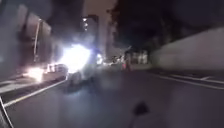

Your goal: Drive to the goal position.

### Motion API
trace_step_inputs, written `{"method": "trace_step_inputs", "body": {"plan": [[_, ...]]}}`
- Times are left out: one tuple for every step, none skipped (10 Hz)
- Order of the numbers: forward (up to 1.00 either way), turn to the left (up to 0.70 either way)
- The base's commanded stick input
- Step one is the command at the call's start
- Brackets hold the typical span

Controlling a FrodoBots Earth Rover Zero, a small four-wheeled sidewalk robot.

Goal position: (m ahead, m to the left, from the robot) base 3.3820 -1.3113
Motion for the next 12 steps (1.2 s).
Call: {"method": "trace_step_inputs", "body": {"plan": [[0.45, 0.00], [0.45, 0.00], [0.45, 0.00], [0.45, 0.00], [0.45, 0.00], [0.45, 0.00], [0.45, 0.01], [0.45, 0.03], [0.45, 0.05], [0.45, 0.02], [0.45, 0.00], [0.47, 0.00]]}}
